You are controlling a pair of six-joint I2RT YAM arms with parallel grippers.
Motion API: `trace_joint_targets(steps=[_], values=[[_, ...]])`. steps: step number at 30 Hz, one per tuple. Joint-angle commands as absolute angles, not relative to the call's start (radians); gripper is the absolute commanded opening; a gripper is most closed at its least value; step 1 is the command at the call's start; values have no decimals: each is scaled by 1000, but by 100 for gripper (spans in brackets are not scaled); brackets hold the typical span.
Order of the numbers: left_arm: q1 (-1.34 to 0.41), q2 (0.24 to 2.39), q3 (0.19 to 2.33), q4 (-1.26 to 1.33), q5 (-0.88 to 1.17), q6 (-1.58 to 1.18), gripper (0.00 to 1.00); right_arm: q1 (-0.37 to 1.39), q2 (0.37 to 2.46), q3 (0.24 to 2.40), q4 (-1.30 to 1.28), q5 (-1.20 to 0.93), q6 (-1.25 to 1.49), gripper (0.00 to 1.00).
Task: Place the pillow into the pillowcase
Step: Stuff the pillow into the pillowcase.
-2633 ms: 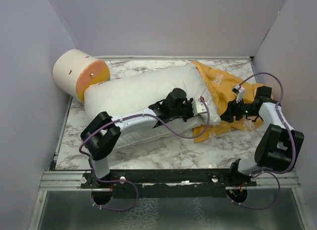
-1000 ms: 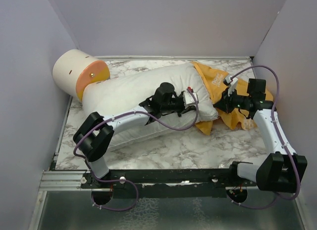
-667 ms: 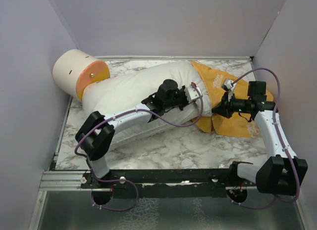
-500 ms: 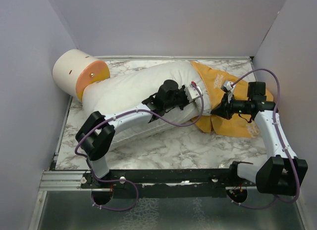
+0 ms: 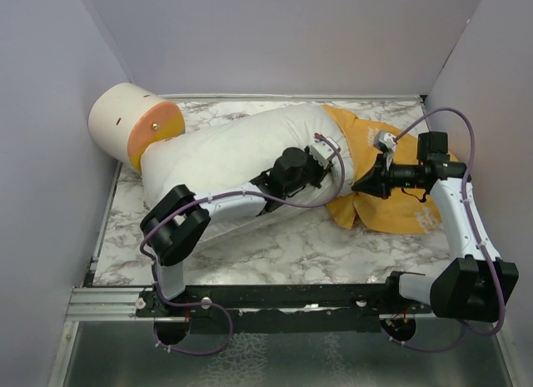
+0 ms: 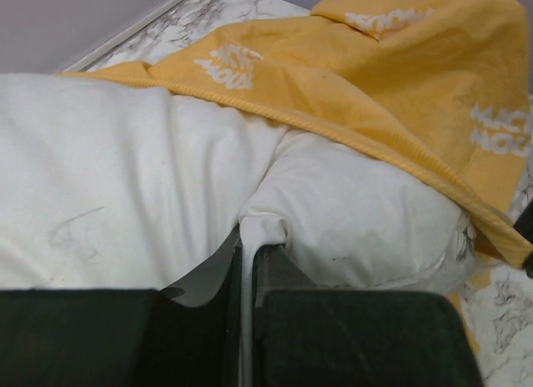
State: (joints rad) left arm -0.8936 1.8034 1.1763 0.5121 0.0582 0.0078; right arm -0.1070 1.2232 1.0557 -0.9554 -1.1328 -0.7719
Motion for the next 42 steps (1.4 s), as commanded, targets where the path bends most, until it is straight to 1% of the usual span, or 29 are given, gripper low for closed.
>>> trace_joint_targets(steps=[1,4,8,9,11,16,23,27,30,32,34,37,40,42], values=[[-902,1881,1217,573,-155,-166,0,-101,1215,1064,-1002,-1289,-726,1],[-892,1896,1215,588,-200,-225,0,-101,1209,1045,-1019,-1267,-742,1],[-845,1872,1205,628,-143,-320,0,-101,1177,976,-996,-1139,-764,1],[-839,1865,1210,627,-141,-329,0,-102,1172,952,-962,-1111,-735,1],[-837,1856,1225,628,-141,-336,0,-103,1171,944,-974,-1081,-765,1],[-845,1892,1270,690,-72,-407,0,-101,1208,1011,-974,-1152,-731,1],[-911,2000,1364,671,-101,-384,0,-88,1347,1211,-1042,-1375,-681,1],[-916,2046,1362,682,-69,-374,0,-87,1389,1283,-1017,-1369,-631,1],[-917,2038,1271,780,46,-328,0,-90,1355,1255,-880,-1274,-507,1],[-917,2025,1205,871,226,-275,0,-102,1319,1194,-811,-1226,-444,1],[-921,2016,1145,921,429,-223,1,-117,1318,1166,-828,-1177,-462,1],[-927,2018,1103,844,578,-192,11,-122,1331,1149,-909,-1086,-573,1],[-927,2051,1136,708,673,-192,12,-124,1300,1106,-925,-1010,-627,1],[-933,2069,1150,697,702,-212,12,-124,1268,1122,-970,-1027,-662,1]])
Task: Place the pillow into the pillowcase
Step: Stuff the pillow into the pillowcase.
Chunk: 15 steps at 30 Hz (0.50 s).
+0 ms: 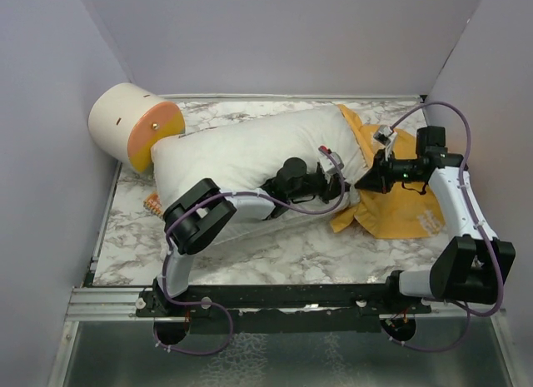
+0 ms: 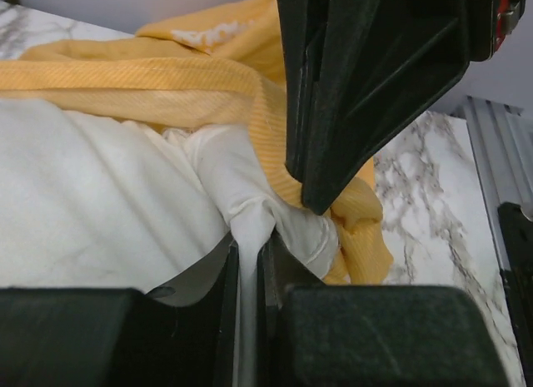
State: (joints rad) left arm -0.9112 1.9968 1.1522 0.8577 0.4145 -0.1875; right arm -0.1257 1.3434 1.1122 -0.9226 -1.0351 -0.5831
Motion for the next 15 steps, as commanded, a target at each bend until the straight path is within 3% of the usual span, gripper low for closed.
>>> trace_joint_targets(steps=[1,4,7,11,15], values=[[-936,2075,1161,691,702,-216,13,-124,1252,1162,-1022,-1073,-685,1],[-945,2107,1235,613,693,-222,14,-123,1212,1295,-1107,-1220,-651,1],[-951,2158,1313,535,699,-248,11,-124,1211,1320,-1060,-1239,-577,1],[-942,2168,1341,461,625,-282,2,-124,1245,1270,-1085,-1135,-645,1],[-891,2159,1328,429,518,-392,4,-124,1220,1198,-1139,-883,-730,1]])
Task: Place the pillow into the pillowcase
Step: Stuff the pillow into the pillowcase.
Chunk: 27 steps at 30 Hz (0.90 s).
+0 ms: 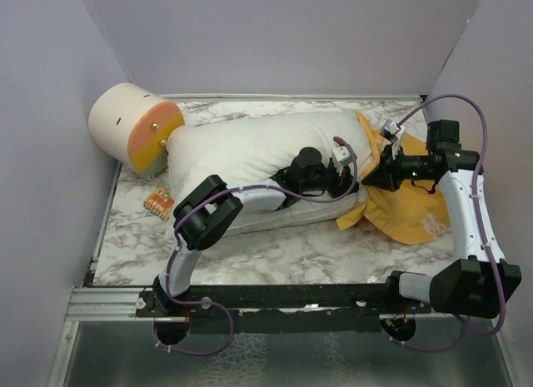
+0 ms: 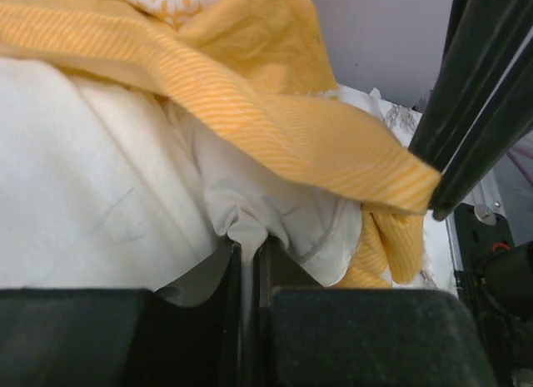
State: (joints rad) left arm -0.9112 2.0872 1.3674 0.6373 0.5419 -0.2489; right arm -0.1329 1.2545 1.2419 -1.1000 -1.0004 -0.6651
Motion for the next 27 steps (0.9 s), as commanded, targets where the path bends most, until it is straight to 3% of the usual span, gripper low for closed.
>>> trace_joint_targets(steps=[1,4,8,13,20,27], values=[[-882,2155,1322,440,517,-411,6,-124,1206,1166,-1121,-803,-738,1],[-879,2125,1296,502,537,-423,17,-124,1183,1073,-1105,-662,-775,1],[-879,2047,1264,532,549,-441,43,-126,1205,1049,-1109,-680,-785,2],[-877,1911,1219,478,544,-393,60,-129,1243,1190,-1188,-812,-810,24],[-855,1780,1232,304,554,-337,62,-154,1275,1475,-1277,-951,-789,38],[-876,1667,1230,249,533,-248,61,-192,1279,1405,-1113,-866,-641,45]])
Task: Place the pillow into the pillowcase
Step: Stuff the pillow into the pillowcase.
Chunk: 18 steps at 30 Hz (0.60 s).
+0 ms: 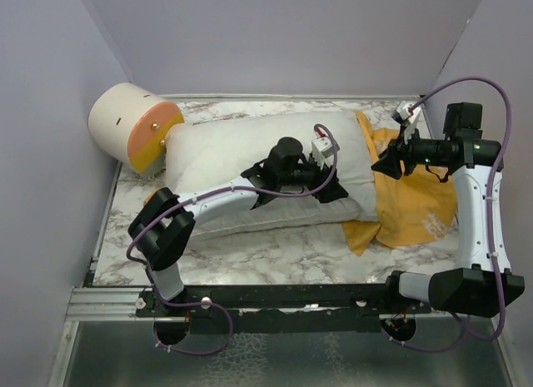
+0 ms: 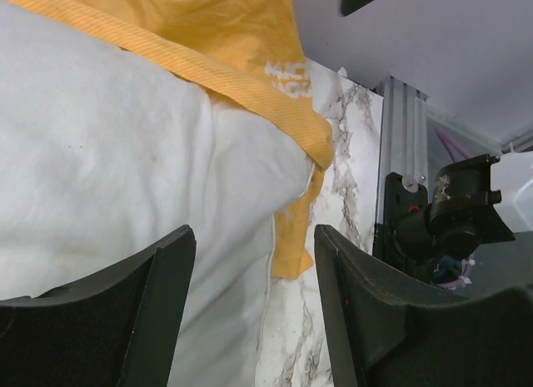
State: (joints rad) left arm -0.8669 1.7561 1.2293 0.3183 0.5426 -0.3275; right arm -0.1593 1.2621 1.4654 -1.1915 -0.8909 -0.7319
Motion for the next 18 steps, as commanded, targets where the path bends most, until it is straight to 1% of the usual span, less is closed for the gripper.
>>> trace_joint_targets(steps=[1,3,5,6,8,14,18], values=[[-898,1645,1221,249,517,-196,61,-206,1286,1390,-1117,-850,-647,46],[-967,1621,1193,249,456,-44,62,-238,1289,1352,-1114,-786,-664,49],[-1045,1611,1150,281,386,191,67,-267,1265,1291,-1086,-722,-682,51],[-1082,1613,1126,310,355,282,70,-272,1250,1266,-1079,-689,-692,53],[-1131,1636,1103,346,317,422,73,-273,1230,1225,-1089,-668,-713,54],[-1178,1810,1223,355,168,640,74,-273,1184,1125,-1084,-623,-733,54],[-1184,1915,1285,409,117,702,74,-273,1186,1081,-1056,-629,-721,53]])
